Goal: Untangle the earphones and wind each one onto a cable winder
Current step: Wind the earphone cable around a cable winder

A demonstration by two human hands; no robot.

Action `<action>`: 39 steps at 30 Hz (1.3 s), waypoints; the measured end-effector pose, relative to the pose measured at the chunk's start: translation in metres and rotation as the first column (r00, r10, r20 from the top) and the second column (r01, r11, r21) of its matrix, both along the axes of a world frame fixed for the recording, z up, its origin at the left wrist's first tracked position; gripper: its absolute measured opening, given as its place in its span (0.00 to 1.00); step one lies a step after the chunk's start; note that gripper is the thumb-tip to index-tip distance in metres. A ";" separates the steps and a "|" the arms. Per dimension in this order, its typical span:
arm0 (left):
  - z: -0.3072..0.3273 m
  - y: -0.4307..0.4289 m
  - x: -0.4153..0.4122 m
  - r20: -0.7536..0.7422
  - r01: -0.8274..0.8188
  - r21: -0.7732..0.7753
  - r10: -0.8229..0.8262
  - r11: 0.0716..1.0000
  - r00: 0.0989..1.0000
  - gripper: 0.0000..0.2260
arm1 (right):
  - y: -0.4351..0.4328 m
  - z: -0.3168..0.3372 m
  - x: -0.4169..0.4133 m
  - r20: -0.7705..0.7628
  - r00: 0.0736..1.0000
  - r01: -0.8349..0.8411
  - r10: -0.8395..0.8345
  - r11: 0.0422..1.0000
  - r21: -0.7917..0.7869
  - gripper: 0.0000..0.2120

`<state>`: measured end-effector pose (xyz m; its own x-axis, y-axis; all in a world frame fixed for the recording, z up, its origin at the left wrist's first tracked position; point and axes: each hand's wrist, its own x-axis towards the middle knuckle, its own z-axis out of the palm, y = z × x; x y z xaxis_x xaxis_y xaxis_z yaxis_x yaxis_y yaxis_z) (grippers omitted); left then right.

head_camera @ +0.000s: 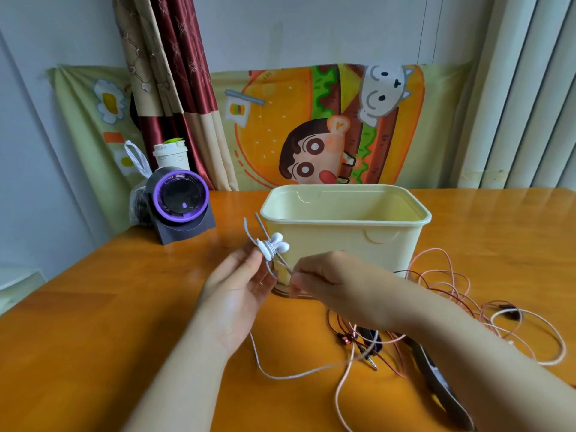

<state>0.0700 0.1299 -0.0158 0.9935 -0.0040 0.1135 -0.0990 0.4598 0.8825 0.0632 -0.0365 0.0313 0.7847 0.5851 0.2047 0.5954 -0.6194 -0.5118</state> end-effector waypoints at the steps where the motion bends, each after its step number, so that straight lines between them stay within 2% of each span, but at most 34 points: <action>1: -0.001 0.000 0.000 0.019 -0.006 0.087 0.005 0.996 1.000 0.15 | -0.002 0.006 -0.002 0.053 0.999 0.010 -0.012 0.999 0.031 0.14; 4: 0.000 0.001 -0.004 0.047 0.089 0.336 -0.111 0.938 0.993 0.15 | -0.014 0.024 -0.004 0.148 0.983 0.081 -0.110 0.978 0.190 0.13; 7: 0.002 0.001 -0.010 -0.004 0.261 0.385 -0.281 0.885 0.960 0.16 | -0.026 0.029 0.000 0.175 0.966 0.136 -0.189 0.952 0.276 0.13; 9: 0.001 0.003 -0.011 -0.033 0.318 0.393 -0.332 0.863 0.943 0.17 | -0.028 0.028 0.003 0.181 0.958 0.161 -0.221 0.941 0.298 0.13; 11: 0.000 0.005 -0.012 -0.048 0.385 0.338 -0.392 0.859 0.919 0.19 | -0.028 0.024 0.008 0.150 0.963 0.169 -0.226 0.932 0.321 0.13; 13: 0.001 0.006 -0.013 0.004 0.482 0.195 -0.492 0.854 0.871 0.19 | -0.026 0.016 0.014 0.097 0.970 0.180 -0.225 0.923 0.339 0.13; 15: 0.003 0.006 -0.011 0.072 0.510 0.033 -0.511 0.860 0.857 0.23 | -0.020 0.001 0.020 0.059 0.974 0.192 -0.219 0.935 0.299 0.14; 17: 0.001 0.007 -0.003 0.109 0.448 -0.074 -0.440 0.891 0.892 0.23 | -0.009 -0.015 0.022 0.038 0.986 0.152 -0.162 0.968 0.199 0.16; 19: 0.001 0.006 0.003 0.108 0.371 -0.135 -0.358 0.919 0.927 0.20 | 0.002 -0.026 0.021 -0.010 0.995 0.103 -0.103 0.986 0.132 0.16; 23: 0.001 0.006 0.006 -0.026 0.142 -0.258 -0.154 0.956 0.988 0.14 | 0.006 -0.026 0.016 -0.007 0.998 0.055 -0.055 0.997 0.055 0.13; 30: 0.000 0.002 0.002 -0.083 0.022 -0.052 -0.027 0.998 0.996 0.16 | -0.001 0.000 0.000 0.083 0.997 0.006 -0.004 1.000 -0.017 0.15; 33: -0.003 0.000 -0.001 -0.021 0.009 0.213 -0.005 0.977 1.000 0.12 | -0.006 0.016 -0.008 0.135 0.990 -0.034 0.036 0.999 -0.020 0.14; 36: -0.001 -0.006 -0.009 0.005 0.157 0.421 -0.176 0.893 0.984 0.12 | -0.018 0.030 -0.007 0.184 0.982 0.022 -0.039 0.995 0.095 0.13; 39: 0.001 -0.008 -0.013 -0.034 0.317 0.388 -0.330 0.865 0.943 0.15 | -0.031 0.033 0.001 0.195 0.970 0.102 -0.142 0.974 0.200 0.14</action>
<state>0.0566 0.1221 -0.0145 0.9248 -0.3743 0.0688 -0.0345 0.0977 0.9946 0.0638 -0.0678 0.0642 0.7768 0.4230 0.4665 0.6261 -0.5990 -0.4993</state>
